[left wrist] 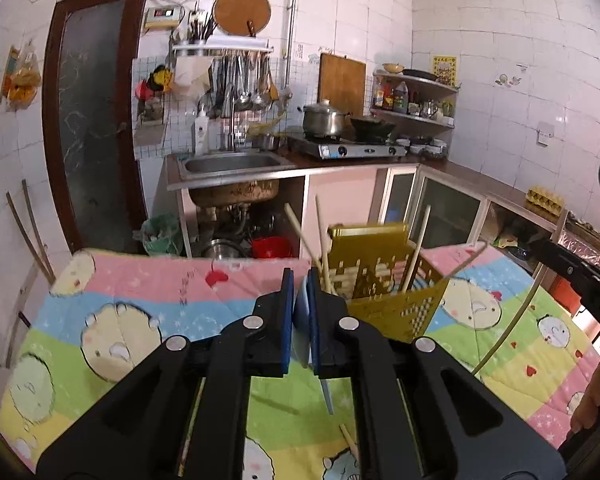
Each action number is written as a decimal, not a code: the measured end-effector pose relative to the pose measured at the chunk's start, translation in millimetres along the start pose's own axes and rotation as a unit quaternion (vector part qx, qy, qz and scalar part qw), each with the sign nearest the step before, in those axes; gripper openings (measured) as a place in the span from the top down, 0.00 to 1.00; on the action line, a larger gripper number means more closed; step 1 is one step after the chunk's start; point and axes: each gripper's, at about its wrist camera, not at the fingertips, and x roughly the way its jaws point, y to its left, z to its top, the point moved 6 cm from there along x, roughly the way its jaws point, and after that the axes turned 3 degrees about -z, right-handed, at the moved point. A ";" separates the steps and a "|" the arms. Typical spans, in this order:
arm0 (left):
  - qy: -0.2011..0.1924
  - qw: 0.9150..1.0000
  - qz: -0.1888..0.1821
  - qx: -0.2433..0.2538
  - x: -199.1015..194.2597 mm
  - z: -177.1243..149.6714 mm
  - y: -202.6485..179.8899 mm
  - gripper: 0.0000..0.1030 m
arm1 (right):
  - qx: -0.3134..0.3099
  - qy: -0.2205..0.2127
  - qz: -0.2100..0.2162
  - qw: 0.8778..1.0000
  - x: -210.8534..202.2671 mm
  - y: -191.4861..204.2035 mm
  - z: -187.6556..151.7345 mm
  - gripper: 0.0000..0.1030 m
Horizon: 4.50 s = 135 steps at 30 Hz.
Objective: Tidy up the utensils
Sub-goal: 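Lower the spoon into the yellow holder with the left tool while the right tool lowers its chopstick in, then open the left tool over the yellow holder while the right tool opens over it, then move both open tools back down to the remaining wooden chopsticks, then close the right tool on a wooden chopstick while the left tool closes on another, then carry the left tool's chopstick up over the yellow holder while the right tool carries its chopstick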
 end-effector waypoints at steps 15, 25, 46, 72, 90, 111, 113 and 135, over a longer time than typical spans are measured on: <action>-0.043 0.997 0.017 0.054 46.4 100.3 -38.9 0.95 | -0.005 -0.057 -0.021 0.998 55.7 20.8 118.1 0.94; 0.014 0.999 0.020 0.025 115.9 43.5 -20.4 0.95 | -0.013 0.003 -0.021 1.000 112.5 13.2 63.1 0.94; -0.018 0.998 0.055 0.007 22.5 40.2 10.7 0.08 | -0.016 0.033 -0.042 0.998 67.3 -15.9 51.8 0.38; 0.145 0.985 0.083 -0.042 25.0 -145.9 32.7 0.05 | -0.009 0.170 -0.108 0.980 34.5 -32.4 -156.3 0.28; 0.191 0.977 0.080 -0.053 44.9 -169.9 22.9 0.05 | -0.002 0.286 -0.077 0.955 76.6 2.7 -197.8 0.81; 0.248 0.967 0.050 -0.043 73.7 -195.0 -39.0 0.36 | 0.006 0.265 -0.048 0.963 62.8 -34.4 -195.2 0.94; 0.252 0.965 0.050 -0.046 75.0 -194.8 -40.2 0.43 | 0.011 0.263 -0.044 0.964 62.9 -35.8 -195.3 0.93; 0.264 0.963 0.032 -0.038 79.5 -189.6 -44.2 0.92 | 0.008 0.261 -0.049 0.964 63.8 -37.4 -194.7 0.93</action>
